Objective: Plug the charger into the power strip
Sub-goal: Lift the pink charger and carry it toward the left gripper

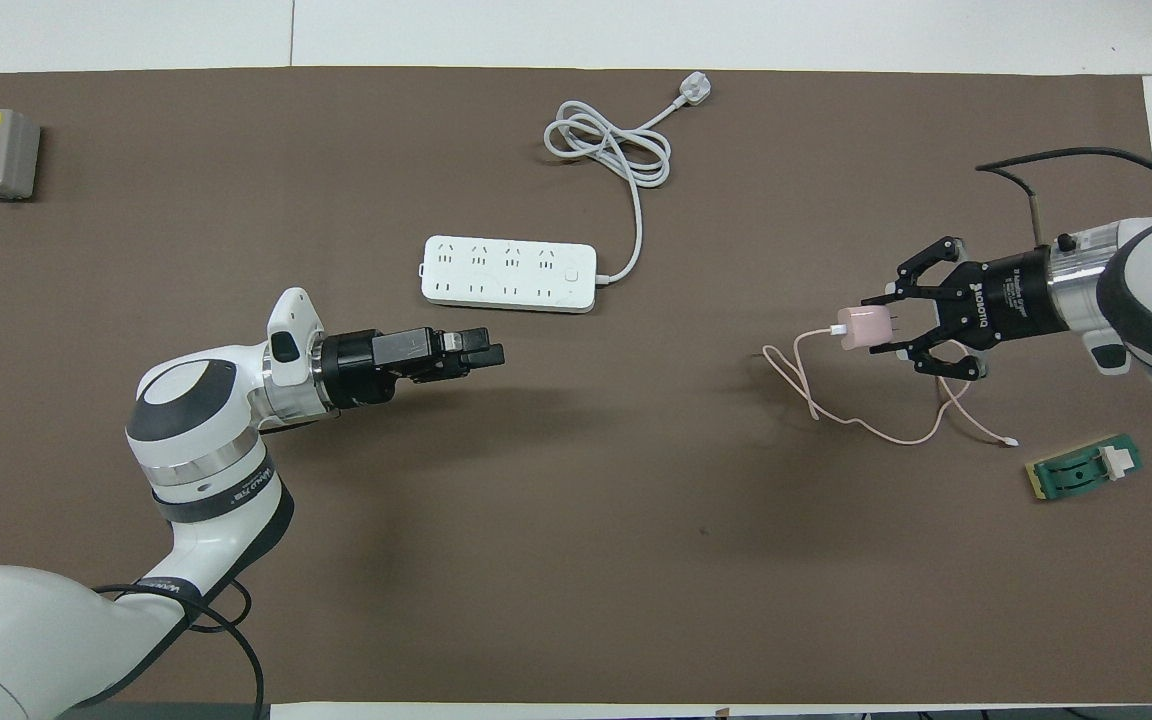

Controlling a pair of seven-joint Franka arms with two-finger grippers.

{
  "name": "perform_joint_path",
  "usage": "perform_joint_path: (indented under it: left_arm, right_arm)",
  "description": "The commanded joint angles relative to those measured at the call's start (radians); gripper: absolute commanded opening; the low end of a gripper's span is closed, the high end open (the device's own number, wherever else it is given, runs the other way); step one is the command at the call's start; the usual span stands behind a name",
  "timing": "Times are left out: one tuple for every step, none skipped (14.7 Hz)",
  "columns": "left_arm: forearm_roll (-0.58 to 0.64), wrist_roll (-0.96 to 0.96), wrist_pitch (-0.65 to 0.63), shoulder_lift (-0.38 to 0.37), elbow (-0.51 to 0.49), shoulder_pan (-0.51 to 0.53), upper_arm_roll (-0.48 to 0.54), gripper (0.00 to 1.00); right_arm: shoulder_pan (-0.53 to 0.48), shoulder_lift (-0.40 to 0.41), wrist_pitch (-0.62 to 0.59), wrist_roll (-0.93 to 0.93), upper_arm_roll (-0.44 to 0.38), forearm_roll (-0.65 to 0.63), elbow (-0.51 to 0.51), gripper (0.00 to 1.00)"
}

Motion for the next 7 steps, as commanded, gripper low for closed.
perform_joint_path:
  left_arm:
    - [-0.028, -0.015, 0.011, -0.003, -0.001, -0.019, 0.012, 1.00]
    - [-0.028, -0.015, 0.013, -0.003, -0.001, -0.019, 0.012, 1.00]
    - [-0.028, -0.015, 0.013, -0.003, -0.001, -0.019, 0.012, 1.00]
    - [-0.028, -0.015, 0.011, -0.003, -0.001, -0.019, 0.012, 1.00]
    - [-0.028, -0.015, 0.008, -0.006, -0.004, -0.019, 0.012, 1.00]
    - [-0.028, -0.015, 0.001, -0.014, -0.012, -0.018, 0.014, 1.00]
    - [-0.028, -0.009, -0.001, -0.022, -0.019, -0.018, 0.014, 1.00]
  right_arm:
    - [0.049, -0.020, 0.012, 0.048, 0.000, 0.064, -0.008, 0.00]
    - [0.074, -0.018, 0.035, 0.074, 0.000, 0.094, -0.005, 0.00]
    - [0.109, -0.018, 0.076, 0.093, 0.000, 0.111, -0.005, 0.00]
    - [0.144, -0.017, 0.116, 0.114, 0.000, 0.117, -0.005, 0.00]
    - [0.175, -0.017, 0.142, 0.142, 0.000, 0.124, -0.005, 0.00]
    - [0.209, -0.015, 0.176, 0.174, 0.000, 0.134, -0.007, 0.00]
    - [0.245, -0.014, 0.217, 0.203, 0.000, 0.145, -0.007, 0.00]
